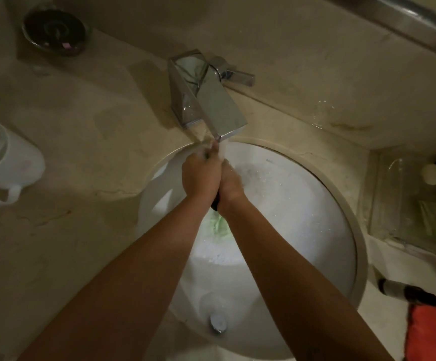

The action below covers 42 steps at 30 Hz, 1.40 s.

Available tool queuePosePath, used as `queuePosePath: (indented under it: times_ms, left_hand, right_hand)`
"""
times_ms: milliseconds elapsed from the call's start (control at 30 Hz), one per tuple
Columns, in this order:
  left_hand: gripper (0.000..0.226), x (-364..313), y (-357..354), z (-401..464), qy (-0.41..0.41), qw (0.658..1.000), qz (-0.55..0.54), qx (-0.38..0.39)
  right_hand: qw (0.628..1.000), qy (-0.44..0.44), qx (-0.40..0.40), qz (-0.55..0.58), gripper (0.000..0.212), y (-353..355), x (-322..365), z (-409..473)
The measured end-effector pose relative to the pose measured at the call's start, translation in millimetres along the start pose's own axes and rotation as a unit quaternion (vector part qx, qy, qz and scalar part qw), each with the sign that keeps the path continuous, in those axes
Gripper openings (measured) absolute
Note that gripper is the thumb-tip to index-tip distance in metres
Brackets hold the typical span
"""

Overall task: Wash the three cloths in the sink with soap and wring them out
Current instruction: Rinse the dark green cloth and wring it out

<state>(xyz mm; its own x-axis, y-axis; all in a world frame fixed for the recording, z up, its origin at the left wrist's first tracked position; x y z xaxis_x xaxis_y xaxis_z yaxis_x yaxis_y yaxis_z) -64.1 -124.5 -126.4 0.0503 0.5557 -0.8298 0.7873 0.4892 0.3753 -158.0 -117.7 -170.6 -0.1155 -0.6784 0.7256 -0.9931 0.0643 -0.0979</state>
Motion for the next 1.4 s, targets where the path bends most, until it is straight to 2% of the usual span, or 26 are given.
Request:
queuePosePath:
  times_ms: [100, 200, 267, 333, 400, 433, 467, 533, 633, 700, 767, 833, 900, 933, 1000, 1067, 1167, 1233, 1333, 1400]
  left_hand:
    - [0.041, 2.8, 7.0, 3.7, 0.066, 0.992, -0.101, -0.022]
    - [0.035, 23.0, -6.4, -0.6, 0.17, 0.969, -0.175, 0.039]
    - [0.016, 28.9, -9.1, -3.5, 0.171, 0.969, -0.147, 0.104]
    - [0.032, 34.2, -11.9, -12.3, 0.177, 0.95, -0.178, 0.185]
    - [0.06, 38.3, -15.2, -15.4, 0.206, 0.9, -0.289, 0.254]
    - [0.071, 39.7, -13.5, -11.7, 0.209, 0.887, -0.318, 0.262]
    - [0.076, 40.8, -11.7, -6.6, 0.201, 0.888, -0.323, 0.258]
    - [0.066, 37.3, -6.6, -2.9, 0.178, 0.91, -0.304, 0.217]
    - [0.026, 27.0, -15.6, -18.2, 0.18, 0.917, -0.309, 0.178]
    - [0.021, 15.4, -4.6, -20.6, 0.111, 0.957, -0.248, 0.104]
    - [0.026, -1.6, 11.6, -23.3, -0.017, 0.987, -0.15, 0.058]
    - [0.037, -10.4, 6.2, -35.1, -0.105, 0.984, -0.096, 0.112]
    - [0.043, -9.4, 1.5, -39.7, -0.139, 0.981, -0.054, 0.123]
    - [0.039, -9.3, 4.9, -36.1, -0.143, 0.985, -0.038, 0.092]
    - [0.028, -7.7, 13.6, -20.0, -0.118, 0.992, -0.003, 0.038]
    - [0.024, -2.0, 9.3, -4.4, -0.078, 0.994, 0.06, 0.041]
    - [0.029, 9.3, 4.1, 6.9, -0.021, 0.994, 0.1, 0.041]
    - [0.026, 14.7, 3.8, 10.9, 0.015, 0.995, 0.093, 0.039]
    - [0.016, 24.9, 3.1, 9.4, 0.083, 0.996, 0.018, 0.039]
    - [0.013, 34.1, -1.0, 3.4, 0.133, 0.99, -0.021, 0.05]
  right_hand:
    - [0.985, 0.089, -0.022, -0.144, 0.028, -2.0, 19.5, -3.4]
    - [0.99, 0.067, -0.094, -0.079, 0.028, 17.0, 21.5, -5.6]
    - [0.987, 0.095, -0.106, -0.077, 0.023, 27.5, 31.0, -7.3]
    - [0.985, 0.136, -0.075, -0.079, 0.023, 31.7, 41.3, -14.1]
    - [0.979, 0.176, 0.006, -0.1, 0.034, 26.3, 49.9, -26.9]
    - [0.977, 0.187, 0.032, -0.095, 0.037, 24.8, 52.7, -32.9]
    - [0.977, 0.197, 0.046, -0.063, 0.033, 26.7, 51.2, -30.3]
    - [0.984, 0.17, 0.044, 0.018, 0.023, 25.0, 41.7, -24.0]
    - [0.989, 0.048, 0.074, 0.115, 0.041, -0.5, 15.2, -19.3]
    - [0.972, 0.0, 0.084, 0.219, 0.036, -9.1, 9.7, -17.3]
    - [0.95, -0.022, 0.064, 0.306, 0.031, -4.2, 11.4, -9.4]
    - [0.941, -0.041, 0.059, 0.332, 0.036, -3.6, 11.0, -4.9]
    - [0.936, -0.059, 0.064, 0.341, 0.039, -10.6, 6.4, -4.0]
    - [0.943, -0.056, 0.068, 0.32, 0.04, -13.4, 3.8, -3.0]
    - [0.978, -0.048, 0.051, 0.197, 0.049, -12.0, -2.6, -2.4]
    - [0.994, -0.057, 0.009, 0.092, 0.054, -6.1, -10.2, -1.8]
    - [0.998, -0.036, -0.012, 0.04, 0.03, -2.1, -13.4, 2.5]
    - [0.999, -0.019, -0.019, 0.022, 0.023, -1.0, -11.1, 4.6]
    - [0.997, 0.022, -0.021, -0.066, 0.022, 0.1, 0.6, 3.7]
    - [0.996, 0.011, -0.036, -0.077, 0.022, 4.2, 2.0, -0.6]
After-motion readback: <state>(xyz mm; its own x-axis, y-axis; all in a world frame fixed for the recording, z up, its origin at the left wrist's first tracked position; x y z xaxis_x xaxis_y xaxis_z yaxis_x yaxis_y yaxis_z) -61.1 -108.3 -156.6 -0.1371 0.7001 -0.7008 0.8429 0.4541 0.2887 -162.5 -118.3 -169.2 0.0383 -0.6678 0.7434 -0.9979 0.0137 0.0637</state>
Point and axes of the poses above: each hand's wrist, its own z-axis towards the middle knuckle, its own y-axis out of the back of the hand, x = y × z, the point moved 9 cm from there along z, towards the middle knuckle, and after that the axes turned 5 degrees about y, right-handed, at the moved point
